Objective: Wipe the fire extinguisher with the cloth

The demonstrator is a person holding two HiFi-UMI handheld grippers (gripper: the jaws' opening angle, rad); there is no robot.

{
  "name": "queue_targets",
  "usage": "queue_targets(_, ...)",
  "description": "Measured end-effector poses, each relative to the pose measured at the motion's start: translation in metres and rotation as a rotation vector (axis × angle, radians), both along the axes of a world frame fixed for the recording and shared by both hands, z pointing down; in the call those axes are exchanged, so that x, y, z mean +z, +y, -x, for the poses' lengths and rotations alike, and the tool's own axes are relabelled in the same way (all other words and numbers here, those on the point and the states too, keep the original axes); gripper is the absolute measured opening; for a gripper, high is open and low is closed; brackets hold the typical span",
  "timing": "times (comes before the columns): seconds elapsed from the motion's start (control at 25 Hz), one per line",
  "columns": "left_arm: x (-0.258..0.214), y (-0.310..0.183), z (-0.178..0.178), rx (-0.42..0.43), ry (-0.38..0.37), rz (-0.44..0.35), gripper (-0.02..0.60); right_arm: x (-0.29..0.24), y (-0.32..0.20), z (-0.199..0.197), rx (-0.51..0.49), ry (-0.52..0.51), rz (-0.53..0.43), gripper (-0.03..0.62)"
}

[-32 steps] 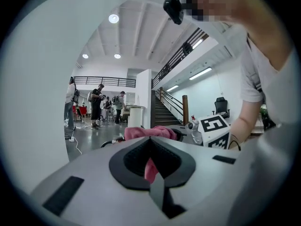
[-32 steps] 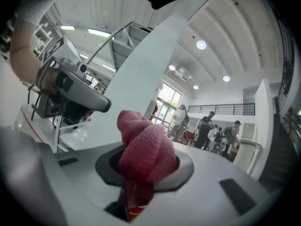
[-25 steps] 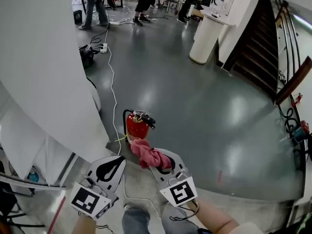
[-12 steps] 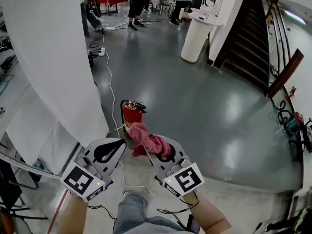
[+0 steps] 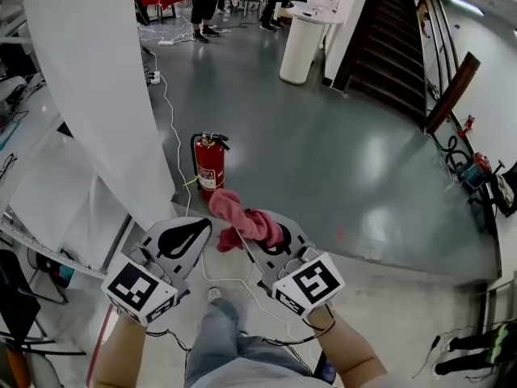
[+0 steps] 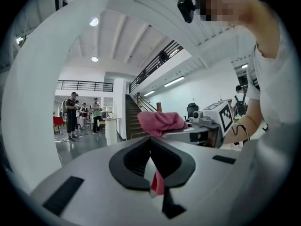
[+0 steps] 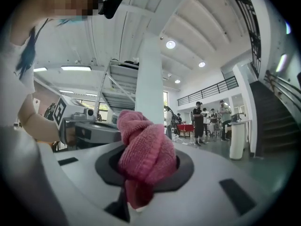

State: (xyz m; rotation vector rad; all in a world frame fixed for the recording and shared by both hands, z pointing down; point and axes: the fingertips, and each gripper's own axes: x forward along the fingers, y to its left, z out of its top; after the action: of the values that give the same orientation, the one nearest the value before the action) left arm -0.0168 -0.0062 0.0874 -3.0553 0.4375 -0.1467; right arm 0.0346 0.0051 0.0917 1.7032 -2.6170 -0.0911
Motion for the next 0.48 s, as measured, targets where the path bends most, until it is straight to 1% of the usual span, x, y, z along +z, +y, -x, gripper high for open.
queue_targets(0.24,-0.008,0.037,0.024,0.017,0.012,-0.003,0.009,-0.003,0.035,0.025,0.014,-0.019,0.024,0.095)
queue_targets(0.48,-0.016,0.045,0.048,0.050,0.031,0.009,0.009,-0.013,0.046,0.053,0.047,-0.019,0.019,0.094)
